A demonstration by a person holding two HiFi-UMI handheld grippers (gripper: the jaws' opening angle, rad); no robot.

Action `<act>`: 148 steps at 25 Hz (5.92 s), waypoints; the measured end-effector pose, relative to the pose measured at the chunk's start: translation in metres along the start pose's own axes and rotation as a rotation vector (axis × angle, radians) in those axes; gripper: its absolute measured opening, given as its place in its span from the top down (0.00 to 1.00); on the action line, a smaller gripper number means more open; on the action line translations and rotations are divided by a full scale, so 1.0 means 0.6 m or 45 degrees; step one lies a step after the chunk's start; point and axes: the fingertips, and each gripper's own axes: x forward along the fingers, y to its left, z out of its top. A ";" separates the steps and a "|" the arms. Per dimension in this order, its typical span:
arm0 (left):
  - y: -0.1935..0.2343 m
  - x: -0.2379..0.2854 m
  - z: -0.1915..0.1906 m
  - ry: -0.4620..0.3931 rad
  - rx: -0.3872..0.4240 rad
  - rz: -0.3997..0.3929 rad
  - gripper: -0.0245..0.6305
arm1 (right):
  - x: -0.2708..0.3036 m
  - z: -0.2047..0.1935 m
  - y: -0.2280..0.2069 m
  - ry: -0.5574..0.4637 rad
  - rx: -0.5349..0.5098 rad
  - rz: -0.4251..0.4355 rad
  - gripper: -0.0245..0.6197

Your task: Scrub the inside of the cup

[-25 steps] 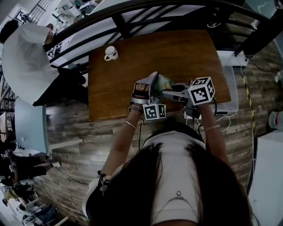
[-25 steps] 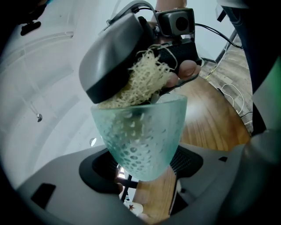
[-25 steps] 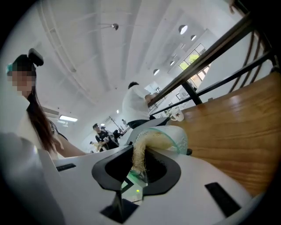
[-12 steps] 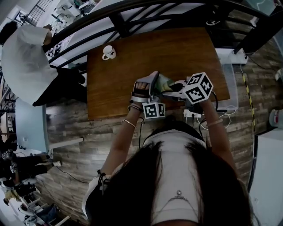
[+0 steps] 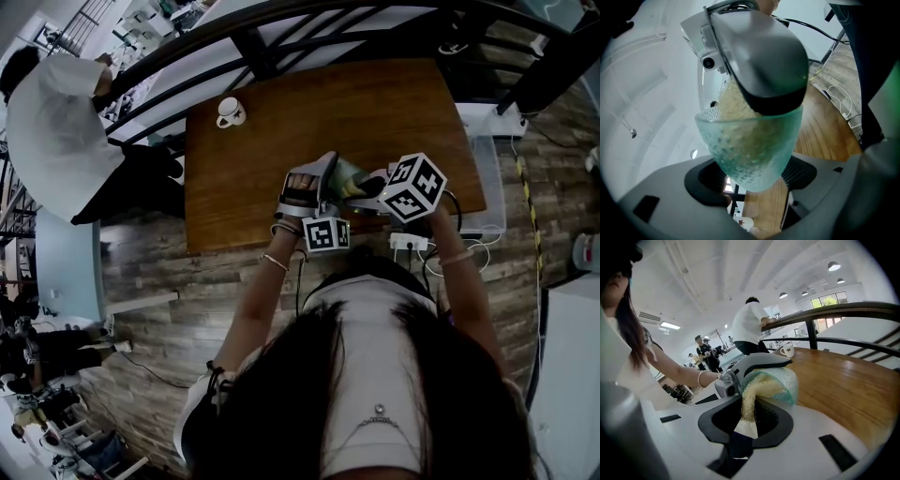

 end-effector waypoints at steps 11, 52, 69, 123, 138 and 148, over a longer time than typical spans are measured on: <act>-0.012 0.000 0.016 -0.006 0.032 -0.056 0.43 | -0.005 -0.023 -0.001 0.182 -0.157 -0.091 0.83; 0.021 0.003 -0.007 -0.022 -0.010 0.031 0.43 | -0.003 0.024 0.011 -0.133 0.078 0.110 0.84; 0.053 0.000 -0.004 -0.025 -0.068 0.130 0.43 | -0.043 0.078 0.019 -0.663 0.426 0.390 0.84; 0.022 -0.011 0.025 -0.080 0.015 0.026 0.43 | -0.020 -0.003 0.024 0.112 -0.056 -0.022 0.84; 0.007 -0.009 0.036 -0.090 0.083 -0.027 0.43 | -0.019 -0.029 0.009 0.436 -0.355 -0.241 0.84; 0.000 -0.003 0.029 -0.092 0.111 -0.038 0.43 | -0.014 -0.031 0.007 0.576 -0.589 -0.320 0.84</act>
